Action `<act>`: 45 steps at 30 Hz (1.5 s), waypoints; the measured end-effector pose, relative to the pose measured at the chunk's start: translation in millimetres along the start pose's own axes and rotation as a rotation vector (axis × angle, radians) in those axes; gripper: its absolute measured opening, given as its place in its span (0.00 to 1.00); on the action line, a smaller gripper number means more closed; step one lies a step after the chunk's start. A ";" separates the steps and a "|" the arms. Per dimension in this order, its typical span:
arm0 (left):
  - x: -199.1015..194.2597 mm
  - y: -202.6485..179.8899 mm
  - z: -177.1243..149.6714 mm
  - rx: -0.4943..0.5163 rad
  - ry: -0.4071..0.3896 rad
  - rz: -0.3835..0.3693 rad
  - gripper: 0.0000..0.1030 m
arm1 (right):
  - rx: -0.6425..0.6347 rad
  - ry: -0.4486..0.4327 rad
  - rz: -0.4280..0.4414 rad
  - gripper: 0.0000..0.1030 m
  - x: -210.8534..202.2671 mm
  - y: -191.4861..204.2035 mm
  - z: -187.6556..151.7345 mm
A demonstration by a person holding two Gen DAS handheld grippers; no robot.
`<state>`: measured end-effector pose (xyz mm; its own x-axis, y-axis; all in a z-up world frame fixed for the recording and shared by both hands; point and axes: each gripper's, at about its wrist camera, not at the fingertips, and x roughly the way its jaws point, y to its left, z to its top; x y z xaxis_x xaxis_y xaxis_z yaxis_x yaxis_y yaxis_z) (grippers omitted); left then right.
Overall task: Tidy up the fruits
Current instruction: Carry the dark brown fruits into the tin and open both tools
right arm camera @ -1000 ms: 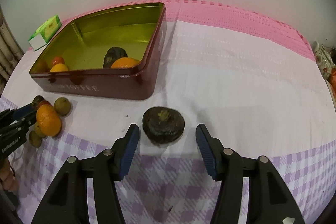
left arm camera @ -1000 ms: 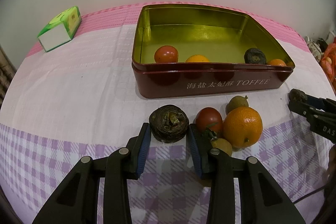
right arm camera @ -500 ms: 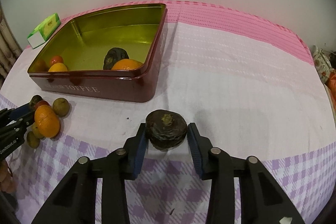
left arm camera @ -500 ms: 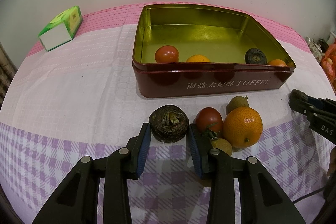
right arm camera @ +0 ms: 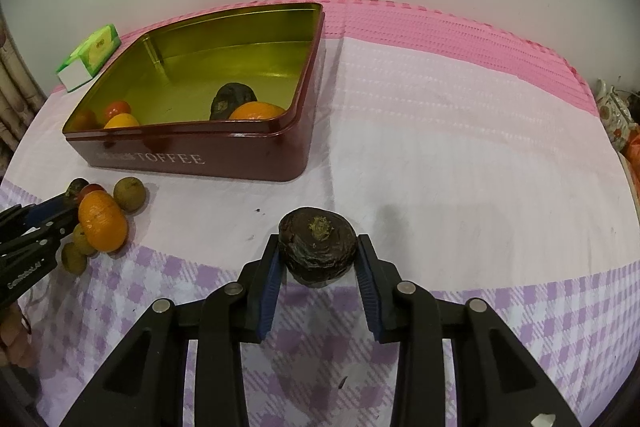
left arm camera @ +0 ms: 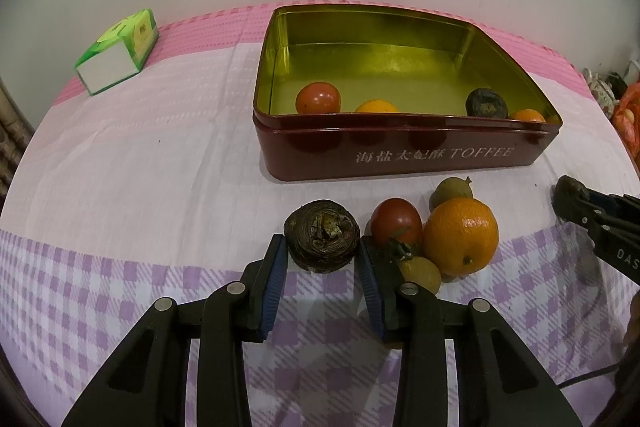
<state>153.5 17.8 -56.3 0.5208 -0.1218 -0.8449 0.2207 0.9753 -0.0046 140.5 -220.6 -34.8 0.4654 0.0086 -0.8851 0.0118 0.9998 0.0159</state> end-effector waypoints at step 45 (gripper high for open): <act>-48.4 -0.6 39.2 0.019 -0.133 -0.008 0.36 | -0.064 -0.117 0.091 0.31 -46.5 35.0 44.8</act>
<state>160.5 15.9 5.5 0.6235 -0.1543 -0.7665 0.2403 0.9707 0.0000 158.9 -186.8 27.8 0.5618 0.1012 -0.8211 -0.0903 0.9941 0.0607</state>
